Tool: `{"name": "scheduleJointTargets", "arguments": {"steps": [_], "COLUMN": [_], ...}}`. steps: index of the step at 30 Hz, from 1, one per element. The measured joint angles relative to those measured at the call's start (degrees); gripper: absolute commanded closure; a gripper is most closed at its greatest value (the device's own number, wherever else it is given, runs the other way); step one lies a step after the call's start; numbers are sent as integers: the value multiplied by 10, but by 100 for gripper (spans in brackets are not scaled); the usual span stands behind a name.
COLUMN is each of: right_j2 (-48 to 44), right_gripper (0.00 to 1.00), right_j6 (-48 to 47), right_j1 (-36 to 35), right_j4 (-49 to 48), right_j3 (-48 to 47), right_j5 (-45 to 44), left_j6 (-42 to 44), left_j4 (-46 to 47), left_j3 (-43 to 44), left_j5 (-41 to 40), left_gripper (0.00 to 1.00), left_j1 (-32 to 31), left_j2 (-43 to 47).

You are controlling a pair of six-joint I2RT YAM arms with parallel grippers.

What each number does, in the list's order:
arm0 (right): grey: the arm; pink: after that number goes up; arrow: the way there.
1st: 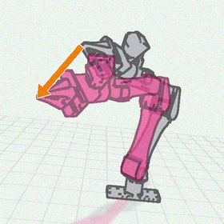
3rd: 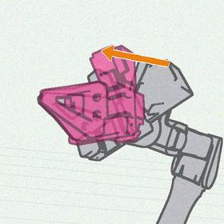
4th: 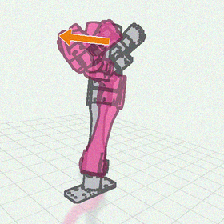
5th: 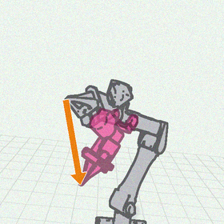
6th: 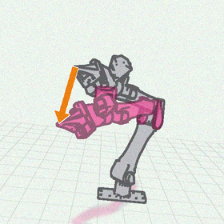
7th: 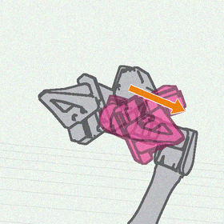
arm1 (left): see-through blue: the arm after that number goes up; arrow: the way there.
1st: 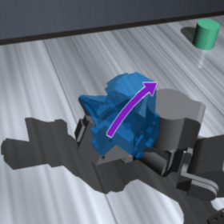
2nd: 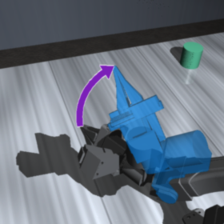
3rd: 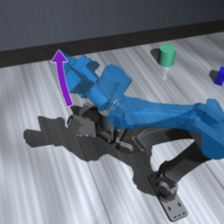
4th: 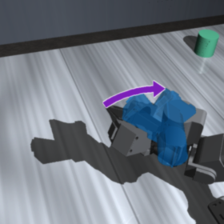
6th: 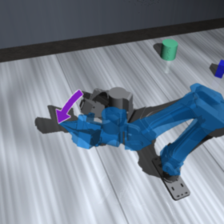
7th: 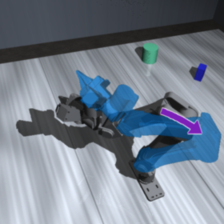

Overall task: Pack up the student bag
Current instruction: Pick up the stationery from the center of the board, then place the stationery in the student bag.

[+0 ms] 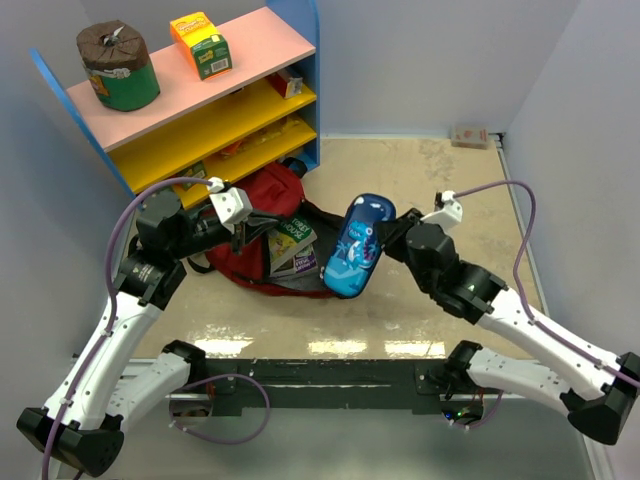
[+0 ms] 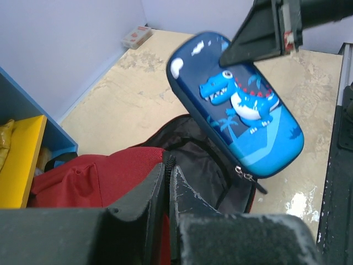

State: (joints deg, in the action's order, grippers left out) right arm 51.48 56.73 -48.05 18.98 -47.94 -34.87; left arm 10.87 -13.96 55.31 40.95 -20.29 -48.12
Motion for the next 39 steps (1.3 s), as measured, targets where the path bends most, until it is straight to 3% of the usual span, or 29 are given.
{"name": "scheduleJointTargets", "arguments": {"steps": [6,19,29,30,31,32,34,35,39], "right_j2": [28,289,318,328,339,352,374,383,390], "right_gripper": [100,100,100,99,91,76,69,59,50], "right_j6": [-16,-8,4,2,0,-2,-4,-5,-22], "right_j1": [-3,-24,-24,-21,-17,-12,0,5,13], "right_j4": [-21,-67,-39,-31,-24,-18,-8,-4,18], "right_j3": [-78,-119,-144,-151,-159,-167,-181,-186,-199], "right_j5": [21,102,94,88,88,89,90,90,68], "left_j6": [-4,-9,-9,-9,-10,-11,-12,-13,-13], "left_j4": [2,2,2,2,2,2,2,2,2], "left_j3": [0,0,0,0,0,0,0,0,0], "left_j5": [0,0,4,4,4,4,4,4,5], "left_gripper": [89,89,89,89,89,89,89,89,89], "left_j1": [0,0,0,0,0,0,0,0,0], "left_j2": [0,0,0,0,0,0,0,0,1]}}
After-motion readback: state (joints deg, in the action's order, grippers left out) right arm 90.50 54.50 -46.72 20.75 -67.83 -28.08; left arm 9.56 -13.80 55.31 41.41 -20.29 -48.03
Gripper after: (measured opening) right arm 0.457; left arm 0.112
